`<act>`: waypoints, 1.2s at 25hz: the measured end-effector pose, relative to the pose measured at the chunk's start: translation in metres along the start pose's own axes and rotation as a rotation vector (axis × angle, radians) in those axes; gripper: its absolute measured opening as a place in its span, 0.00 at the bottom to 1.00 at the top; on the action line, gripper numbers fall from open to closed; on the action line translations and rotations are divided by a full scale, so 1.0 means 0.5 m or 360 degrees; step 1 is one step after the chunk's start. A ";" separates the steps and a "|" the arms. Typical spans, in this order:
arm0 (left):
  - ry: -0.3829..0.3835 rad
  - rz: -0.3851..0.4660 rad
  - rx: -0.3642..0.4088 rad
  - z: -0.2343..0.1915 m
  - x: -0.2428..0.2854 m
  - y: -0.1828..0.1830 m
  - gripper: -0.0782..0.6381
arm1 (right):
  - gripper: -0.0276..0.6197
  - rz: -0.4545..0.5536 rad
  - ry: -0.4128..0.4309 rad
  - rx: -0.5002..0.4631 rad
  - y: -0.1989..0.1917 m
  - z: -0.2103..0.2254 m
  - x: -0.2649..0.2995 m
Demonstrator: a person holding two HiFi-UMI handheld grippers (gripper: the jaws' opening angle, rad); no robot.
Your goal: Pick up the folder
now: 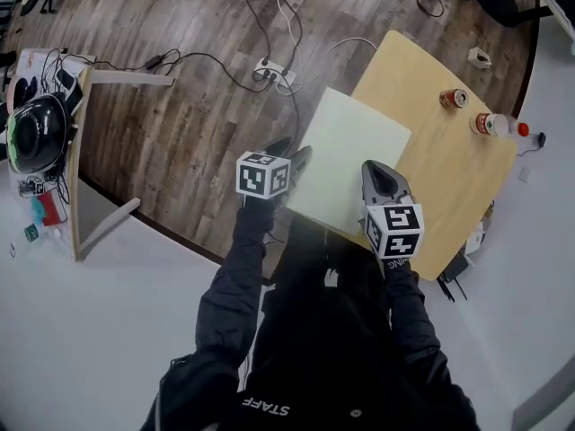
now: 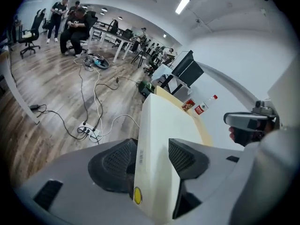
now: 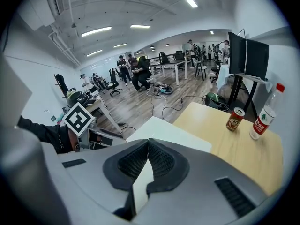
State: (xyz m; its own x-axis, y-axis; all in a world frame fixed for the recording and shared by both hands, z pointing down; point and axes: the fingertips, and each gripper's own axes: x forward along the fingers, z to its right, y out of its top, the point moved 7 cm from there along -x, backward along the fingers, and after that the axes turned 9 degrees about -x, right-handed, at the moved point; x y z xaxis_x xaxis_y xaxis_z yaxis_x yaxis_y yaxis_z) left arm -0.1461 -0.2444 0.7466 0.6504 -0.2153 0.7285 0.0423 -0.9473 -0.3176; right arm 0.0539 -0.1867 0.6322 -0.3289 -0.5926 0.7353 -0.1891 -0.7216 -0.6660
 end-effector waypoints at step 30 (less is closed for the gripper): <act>-0.0837 -0.0540 -0.0164 -0.043 0.145 0.002 0.66 | 0.08 -0.0064 -0.0046 0.0161 -0.039 0.056 0.059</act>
State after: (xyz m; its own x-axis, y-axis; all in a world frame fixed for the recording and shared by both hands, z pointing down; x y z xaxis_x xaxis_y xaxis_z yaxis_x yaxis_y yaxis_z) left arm -0.1150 -0.2661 0.8120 0.9004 0.2219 0.3742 0.2555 -0.9659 -0.0420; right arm 0.0740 -0.2002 0.6707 -0.2958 -0.5712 0.7657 -0.1070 -0.7767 -0.6207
